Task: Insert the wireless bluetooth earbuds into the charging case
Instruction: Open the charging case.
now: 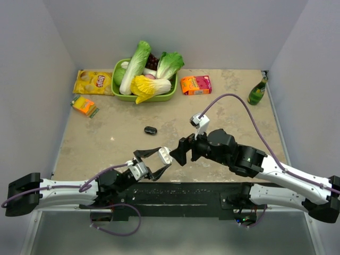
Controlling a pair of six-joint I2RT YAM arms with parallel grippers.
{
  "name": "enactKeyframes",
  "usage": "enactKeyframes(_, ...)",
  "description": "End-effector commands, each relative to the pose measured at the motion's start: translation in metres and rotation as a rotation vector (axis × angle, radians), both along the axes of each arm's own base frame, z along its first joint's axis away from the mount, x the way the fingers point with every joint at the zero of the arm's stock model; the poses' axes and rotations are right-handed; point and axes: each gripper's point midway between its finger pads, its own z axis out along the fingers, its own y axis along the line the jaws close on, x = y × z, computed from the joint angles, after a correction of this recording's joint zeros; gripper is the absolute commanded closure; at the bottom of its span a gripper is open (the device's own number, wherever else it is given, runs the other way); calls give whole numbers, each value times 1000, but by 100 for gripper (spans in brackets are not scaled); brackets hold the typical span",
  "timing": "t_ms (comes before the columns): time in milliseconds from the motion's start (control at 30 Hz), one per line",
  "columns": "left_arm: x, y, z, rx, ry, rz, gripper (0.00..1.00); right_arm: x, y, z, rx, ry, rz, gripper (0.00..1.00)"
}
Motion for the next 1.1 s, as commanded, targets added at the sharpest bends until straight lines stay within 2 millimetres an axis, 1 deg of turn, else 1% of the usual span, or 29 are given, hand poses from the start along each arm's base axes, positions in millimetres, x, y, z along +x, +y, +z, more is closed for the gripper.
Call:
enactKeyframes(0, 0, 4, 10, -41, -25, 12, 100, -6, 19, 17, 90, -1, 70, 7)
enactKeyframes(133, 1, 1, 13, -33, -29, 11, 100, -10, 29, 12, 98, 18, 106, 12)
enactKeyframes(200, 0, 0, 14, -35, -30, 6, 100, -8, 33, 4, 71, 35, 108, 15)
enactKeyframes(300, -1, -1, 17, -44, -36, -1, 100, -6, 35, -6, 35, 52, 98, 18)
enactKeyframes(367, -2, 0, 18, -47, -37, -4, 100, -3, 32, -11, 17, 57, 76, 20)
enactKeyframes(467, -2, 1, 18, -52, -37, -4, 100, 0, 30, -14, 4, 60, 59, 25)
enactKeyframes(567, -2, 2, 18, -56, -36, -3, 100, 1, 30, -17, -6, 66, 54, 32)
enactKeyframes(600, -3, 2, 18, -58, -36, -3, 100, 1, 30, -18, -7, 67, 52, 36)
enactKeyframes(700, -3, 3, 18, -60, -35, -2, 100, 1, 30, -19, -3, 70, 50, 43)
enactKeyframes(867, -3, 4, 20, -68, -37, -2, 100, 3, 30, -18, 3, 61, 53, 51)
enactKeyframes(1067, -3, 4, 21, -73, -37, -3, 100, -1, 36, -17, 14, 58, 91, 60)
